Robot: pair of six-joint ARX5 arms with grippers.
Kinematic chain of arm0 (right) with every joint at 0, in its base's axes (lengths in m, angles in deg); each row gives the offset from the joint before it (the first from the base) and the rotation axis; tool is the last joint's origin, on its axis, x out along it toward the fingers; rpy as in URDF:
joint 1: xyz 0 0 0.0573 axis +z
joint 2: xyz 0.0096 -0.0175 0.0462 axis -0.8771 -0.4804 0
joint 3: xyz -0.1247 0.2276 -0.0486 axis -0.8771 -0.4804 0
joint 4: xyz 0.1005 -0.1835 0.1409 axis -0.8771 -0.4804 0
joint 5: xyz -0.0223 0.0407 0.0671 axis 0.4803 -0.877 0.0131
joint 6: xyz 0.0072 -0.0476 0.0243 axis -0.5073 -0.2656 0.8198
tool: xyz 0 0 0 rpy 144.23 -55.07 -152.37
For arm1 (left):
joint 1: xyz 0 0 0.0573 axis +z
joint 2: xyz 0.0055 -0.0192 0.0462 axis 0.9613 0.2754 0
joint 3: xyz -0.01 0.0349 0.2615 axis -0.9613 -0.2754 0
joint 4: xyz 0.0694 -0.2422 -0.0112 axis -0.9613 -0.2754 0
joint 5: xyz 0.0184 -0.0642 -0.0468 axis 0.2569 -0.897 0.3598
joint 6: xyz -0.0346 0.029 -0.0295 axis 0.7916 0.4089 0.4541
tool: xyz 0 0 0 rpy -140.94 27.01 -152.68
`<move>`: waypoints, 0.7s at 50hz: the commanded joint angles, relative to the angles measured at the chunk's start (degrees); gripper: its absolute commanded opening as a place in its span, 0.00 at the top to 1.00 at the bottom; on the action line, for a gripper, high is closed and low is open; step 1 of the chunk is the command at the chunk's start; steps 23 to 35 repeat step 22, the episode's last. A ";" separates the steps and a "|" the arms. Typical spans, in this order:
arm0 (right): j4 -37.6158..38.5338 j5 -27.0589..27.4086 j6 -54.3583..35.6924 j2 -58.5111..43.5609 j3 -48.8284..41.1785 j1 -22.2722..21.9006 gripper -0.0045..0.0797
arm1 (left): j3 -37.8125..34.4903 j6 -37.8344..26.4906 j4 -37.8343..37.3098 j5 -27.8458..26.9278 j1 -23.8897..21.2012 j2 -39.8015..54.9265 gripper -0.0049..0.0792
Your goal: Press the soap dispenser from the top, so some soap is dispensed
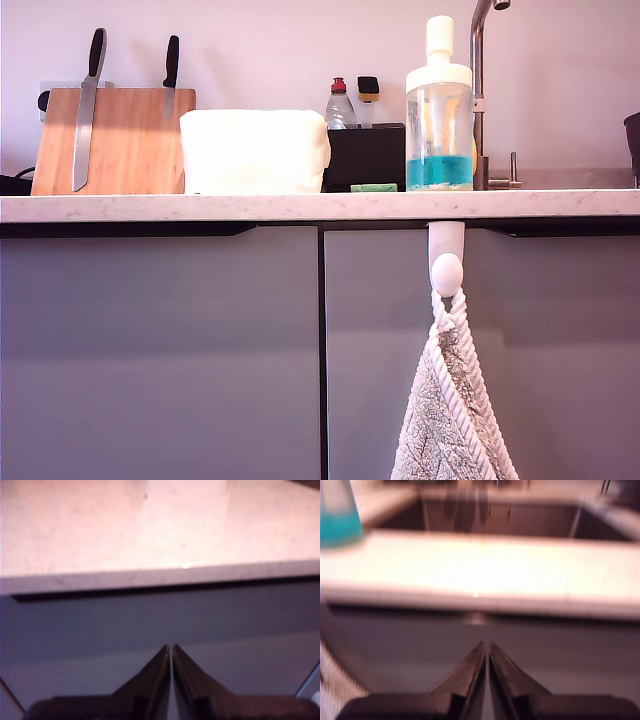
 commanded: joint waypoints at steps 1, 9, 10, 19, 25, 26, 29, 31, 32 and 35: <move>-2.03 -0.02 0.20 0.33 -0.83 -0.15 0.96 | -1.03 0.33 -0.68 0.00 0.20 -0.52 0.97; -7.17 -0.02 0.20 0.33 -0.83 -0.15 0.96 | -1.03 0.33 -2.43 0.00 0.20 -0.52 0.97; -7.48 -0.02 0.17 0.35 -0.83 -0.15 0.96 | -1.03 0.33 -2.40 0.00 0.20 -0.52 0.97; -7.65 0.00 0.20 0.33 -0.83 -0.15 0.96 | -1.03 0.33 -2.32 0.00 0.20 -0.52 0.97; -7.65 -0.02 0.20 0.33 -0.83 -0.15 0.96 | -1.03 0.33 -2.32 0.00 0.20 -0.52 0.97; -7.65 -0.02 0.20 0.33 -0.83 -0.15 0.96 | -1.03 0.33 -2.32 0.00 0.20 -0.52 0.97; -7.65 -0.02 0.20 0.33 -0.83 -0.15 0.96 | -1.03 0.33 -2.32 0.00 0.20 -0.52 0.97; -7.65 -0.02 0.20 0.33 -0.83 -0.15 0.96 | -1.03 0.33 -2.32 0.00 0.20 -0.52 0.97; -7.65 -0.02 0.20 0.33 -0.83 -0.15 0.96 | -1.03 0.33 -2.32 0.00 0.20 -0.52 0.97; -7.65 -0.02 0.20 0.33 -0.83 -0.15 0.96 | -1.03 0.33 -2.32 0.00 0.20 -0.52 0.97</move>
